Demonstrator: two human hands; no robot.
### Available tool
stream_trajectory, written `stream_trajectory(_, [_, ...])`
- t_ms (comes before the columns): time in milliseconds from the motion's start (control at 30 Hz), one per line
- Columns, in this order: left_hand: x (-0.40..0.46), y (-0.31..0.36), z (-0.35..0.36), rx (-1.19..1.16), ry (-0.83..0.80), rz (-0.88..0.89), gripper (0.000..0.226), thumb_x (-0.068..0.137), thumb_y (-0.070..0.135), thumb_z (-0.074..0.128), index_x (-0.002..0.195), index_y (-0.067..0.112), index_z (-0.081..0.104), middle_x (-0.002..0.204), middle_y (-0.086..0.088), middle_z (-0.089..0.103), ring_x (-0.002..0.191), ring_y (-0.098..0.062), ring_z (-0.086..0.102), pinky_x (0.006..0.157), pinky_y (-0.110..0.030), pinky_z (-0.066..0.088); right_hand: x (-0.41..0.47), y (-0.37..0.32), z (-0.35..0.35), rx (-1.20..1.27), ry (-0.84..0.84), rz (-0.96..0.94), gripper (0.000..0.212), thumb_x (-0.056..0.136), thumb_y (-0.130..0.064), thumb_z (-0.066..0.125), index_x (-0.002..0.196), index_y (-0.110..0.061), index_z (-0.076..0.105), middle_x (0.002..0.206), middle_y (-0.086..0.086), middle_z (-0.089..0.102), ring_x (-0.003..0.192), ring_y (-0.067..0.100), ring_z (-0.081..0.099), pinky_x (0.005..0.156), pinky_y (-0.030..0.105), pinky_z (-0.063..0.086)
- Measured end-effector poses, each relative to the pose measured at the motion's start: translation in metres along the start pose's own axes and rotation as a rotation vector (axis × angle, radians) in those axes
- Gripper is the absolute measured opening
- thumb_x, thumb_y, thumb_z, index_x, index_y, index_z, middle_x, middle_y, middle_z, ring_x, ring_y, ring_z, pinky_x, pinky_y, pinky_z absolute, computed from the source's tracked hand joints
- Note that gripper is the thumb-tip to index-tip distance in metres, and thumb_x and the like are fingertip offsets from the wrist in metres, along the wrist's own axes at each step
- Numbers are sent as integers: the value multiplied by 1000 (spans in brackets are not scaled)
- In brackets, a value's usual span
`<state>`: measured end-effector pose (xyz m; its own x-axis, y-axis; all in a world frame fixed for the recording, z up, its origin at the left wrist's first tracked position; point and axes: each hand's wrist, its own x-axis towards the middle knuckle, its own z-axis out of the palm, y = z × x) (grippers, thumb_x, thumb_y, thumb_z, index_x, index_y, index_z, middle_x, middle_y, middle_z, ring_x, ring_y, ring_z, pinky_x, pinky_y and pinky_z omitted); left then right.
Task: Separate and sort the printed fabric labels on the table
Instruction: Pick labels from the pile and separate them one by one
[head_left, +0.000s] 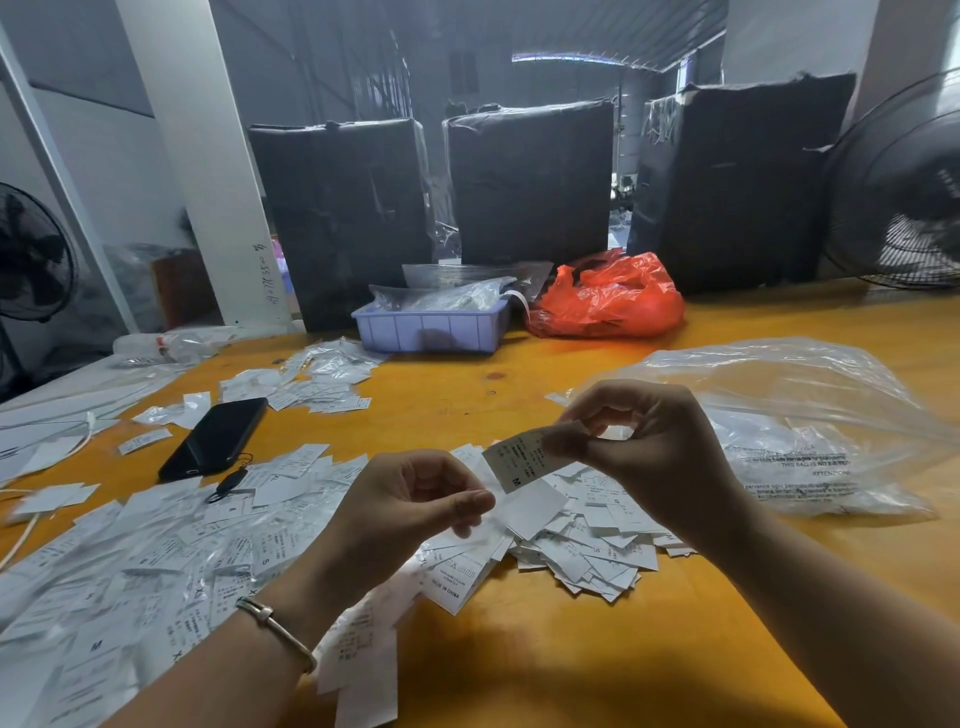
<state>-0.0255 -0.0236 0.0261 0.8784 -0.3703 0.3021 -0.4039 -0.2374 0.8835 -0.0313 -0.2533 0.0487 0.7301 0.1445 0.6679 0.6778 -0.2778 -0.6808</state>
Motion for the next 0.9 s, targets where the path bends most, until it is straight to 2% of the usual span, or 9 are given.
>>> stream_trajectory(300, [1, -2, -1, 13, 0, -1, 21, 72, 30, 73, 79, 11, 72, 73, -8, 72, 65, -16, 67, 62, -20, 54, 3, 3, -3, 30, -41, 45, 5, 73, -7, 77, 72, -3, 73, 71, 5, 74, 70, 23, 69, 62, 29, 58])
stream_trajectory(433, [1, -2, -1, 17, 4, 5, 24, 72, 30, 73, 80, 8, 72, 73, -9, 72, 64, -16, 67, 62, -20, 53, 4, 5, -3, 65, -72, 83, 6, 78, 0, 72, 73, 0, 73, 72, 10, 73, 66, 32, 66, 62, 38, 58])
stream_trajectory(600, [1, -2, 0, -4, 5, 8, 20, 73, 24, 74, 79, 5, 71, 70, -10, 71, 63, -16, 66, 61, -21, 53, 5, 12, 0, 111, -101, 168, 16, 82, 3, 67, 70, -4, 72, 72, 21, 69, 62, 28, 61, 63, 39, 53])
stream_trajectory(667, [1, -2, 0, 3, 3, 7, 21, 73, 24, 74, 80, 4, 71, 71, -11, 71, 63, -17, 66, 61, -22, 53, 7, 13, -2, 122, -101, 198, 18, 85, 1, 64, 70, -5, 71, 73, 24, 68, 65, 26, 60, 64, 34, 51])
stream_trajectory(800, [2, -3, 0, 3, 16, 3, 23, 73, 24, 74, 80, 3, 71, 70, -11, 71, 63, -19, 65, 62, -23, 54, 8, 18, -10, 90, -97, 316, 19, 91, -11, 60, 80, -12, 76, 76, 8, 73, 69, 8, 60, 64, 20, 49])
stream_trajectory(900, [2, -4, 0, 12, 22, 1, 22, 74, 25, 74, 80, 4, 71, 70, -11, 71, 63, -20, 65, 62, -24, 54, 8, 31, -17, -47, -92, 441, 13, 88, -11, 65, 85, -17, 76, 77, 0, 72, 70, 7, 59, 59, 17, 45])
